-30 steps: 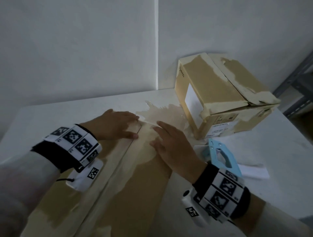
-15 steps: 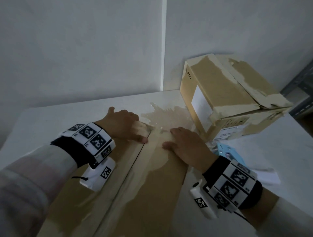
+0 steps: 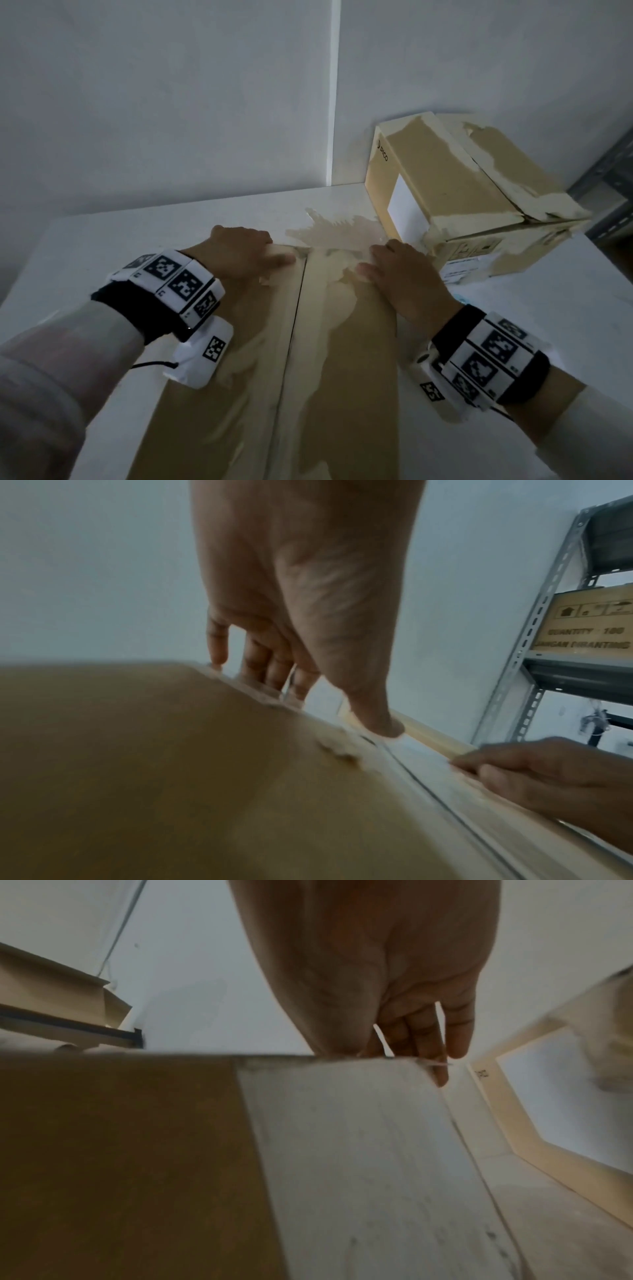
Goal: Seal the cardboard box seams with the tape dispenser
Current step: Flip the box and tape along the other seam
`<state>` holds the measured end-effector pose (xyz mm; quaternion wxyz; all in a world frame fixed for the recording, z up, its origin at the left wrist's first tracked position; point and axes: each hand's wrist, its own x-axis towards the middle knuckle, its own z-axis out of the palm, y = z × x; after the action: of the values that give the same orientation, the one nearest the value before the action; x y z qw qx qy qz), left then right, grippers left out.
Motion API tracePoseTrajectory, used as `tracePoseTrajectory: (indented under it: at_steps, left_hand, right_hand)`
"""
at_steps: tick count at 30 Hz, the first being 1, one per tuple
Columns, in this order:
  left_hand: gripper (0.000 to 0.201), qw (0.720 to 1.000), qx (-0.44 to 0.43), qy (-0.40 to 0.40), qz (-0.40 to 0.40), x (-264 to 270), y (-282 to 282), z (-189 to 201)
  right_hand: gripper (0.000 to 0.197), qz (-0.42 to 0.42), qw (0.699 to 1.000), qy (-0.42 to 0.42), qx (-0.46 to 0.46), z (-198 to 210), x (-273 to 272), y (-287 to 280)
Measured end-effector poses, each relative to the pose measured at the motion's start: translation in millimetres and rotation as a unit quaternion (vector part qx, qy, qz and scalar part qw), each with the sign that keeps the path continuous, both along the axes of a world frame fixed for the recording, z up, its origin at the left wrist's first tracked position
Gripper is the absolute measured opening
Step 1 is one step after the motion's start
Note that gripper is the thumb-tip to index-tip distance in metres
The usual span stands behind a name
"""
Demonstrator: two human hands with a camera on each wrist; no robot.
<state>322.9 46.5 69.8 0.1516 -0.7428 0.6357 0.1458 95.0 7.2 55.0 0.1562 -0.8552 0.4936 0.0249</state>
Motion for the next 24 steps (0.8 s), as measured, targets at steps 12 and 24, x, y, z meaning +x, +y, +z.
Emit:
tracePoseTrajectory:
  at_steps: [12, 24]
  left_hand:
    - [0.054, 0.995, -0.034, 0.057, 0.081, 25.3, 5.7, -2.0]
    - [0.043, 0.995, -0.020, 0.093, 0.027, 36.1, 2.7, -1.6]
  right_hand:
    - [0.048, -0.154, 0.981, -0.091, 0.074, -5.3, 1.1, 0.9]
    - [0.037, -0.064, 0.982, -0.130, 0.125, 3.8, 2.2, -13.7]
